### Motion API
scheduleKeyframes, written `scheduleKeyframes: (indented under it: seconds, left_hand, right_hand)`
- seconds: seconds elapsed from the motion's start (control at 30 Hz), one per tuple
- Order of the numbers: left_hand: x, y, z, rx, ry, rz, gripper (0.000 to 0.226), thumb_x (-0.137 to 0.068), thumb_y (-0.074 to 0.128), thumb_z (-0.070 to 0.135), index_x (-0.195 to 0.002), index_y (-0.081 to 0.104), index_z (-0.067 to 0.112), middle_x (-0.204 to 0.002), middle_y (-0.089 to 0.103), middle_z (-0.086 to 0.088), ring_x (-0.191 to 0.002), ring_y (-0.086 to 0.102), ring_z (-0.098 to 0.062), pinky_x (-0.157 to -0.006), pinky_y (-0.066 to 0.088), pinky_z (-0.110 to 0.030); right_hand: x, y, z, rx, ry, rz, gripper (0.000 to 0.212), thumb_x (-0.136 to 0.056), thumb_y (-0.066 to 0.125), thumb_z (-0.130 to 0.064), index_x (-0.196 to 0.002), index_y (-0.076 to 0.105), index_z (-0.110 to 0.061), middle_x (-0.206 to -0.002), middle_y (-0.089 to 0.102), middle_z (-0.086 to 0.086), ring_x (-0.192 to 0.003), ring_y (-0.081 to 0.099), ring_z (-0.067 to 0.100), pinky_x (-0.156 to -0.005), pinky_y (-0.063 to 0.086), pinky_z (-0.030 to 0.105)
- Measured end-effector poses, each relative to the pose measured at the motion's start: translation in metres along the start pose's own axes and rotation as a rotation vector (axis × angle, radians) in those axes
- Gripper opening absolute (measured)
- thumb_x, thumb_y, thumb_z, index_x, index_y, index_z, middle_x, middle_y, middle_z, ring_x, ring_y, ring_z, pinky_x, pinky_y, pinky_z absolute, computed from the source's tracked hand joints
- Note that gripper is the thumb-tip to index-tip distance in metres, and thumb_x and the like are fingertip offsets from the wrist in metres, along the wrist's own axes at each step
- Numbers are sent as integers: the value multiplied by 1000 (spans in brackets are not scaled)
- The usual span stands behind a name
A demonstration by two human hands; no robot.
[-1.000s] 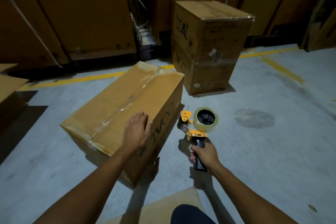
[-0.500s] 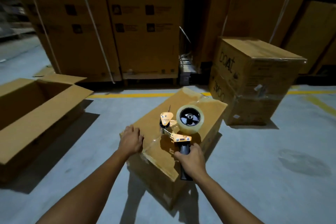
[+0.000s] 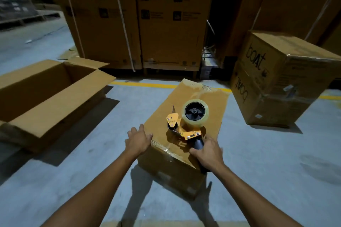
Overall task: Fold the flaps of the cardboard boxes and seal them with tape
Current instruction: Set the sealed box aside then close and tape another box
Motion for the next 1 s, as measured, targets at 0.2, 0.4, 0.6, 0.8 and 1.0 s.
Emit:
scheduleKeyframes:
  seconds: [0.2,0.4,0.6,0.8,1.0]
  left_hand:
    - [59,-36,6,1199,-239,51,24,-102,45,13,-120,61,11,-109,64,-18,-88,63,-25,-73,54,-36]
    - [107,-57,19,1981,-389,-205,20,-102,54,18,-114,63,6,-99,66,-20,-91,65,-27,-75,55,-38]
    - [125,-64,6,2075,-385,-215,12,-101,51,6,-112,54,5,-115,59,-25,-101,64,-31,-74,62,-40]
    - [133,-58,1,2081,-454,-238,19,-101,54,15,-114,61,3,-110,59,-23,-98,64,-31,-94,53,-40]
    - [128,-39,-2,2104,-568,-256,17,-98,54,11,-110,58,0,-113,58,-24,-104,60,-32,-86,55,-41]
  right_hand:
    - [28,-24,-48,71,-242,11,33,-82,73,-38,-106,64,-17,-114,49,-5,-88,52,13,-70,41,24]
    - [51,-44,-85,126,-366,6,37,-83,76,-34,-110,56,-19,-102,50,-5,-88,51,13,-66,37,21]
    - [66,-53,-98,126,-376,-84,33,-85,76,-24,-108,52,-19,-103,62,2,-81,64,17,-69,57,33]
    - [77,-48,-104,-138,-333,-327,41,-87,77,-15,-119,51,-17,-101,64,9,-67,71,24,-58,61,35]
    - [71,-41,-107,-109,-391,-295,27,-88,77,-21,-108,59,-14,-89,66,5,-57,67,23,-51,55,31]
Point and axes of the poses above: each hand's wrist, its own x-axis away from the middle knuckle, its own y-axis out of the palm, z = x × y, the point moved 7 cm from there along -x, towards the middle knuckle
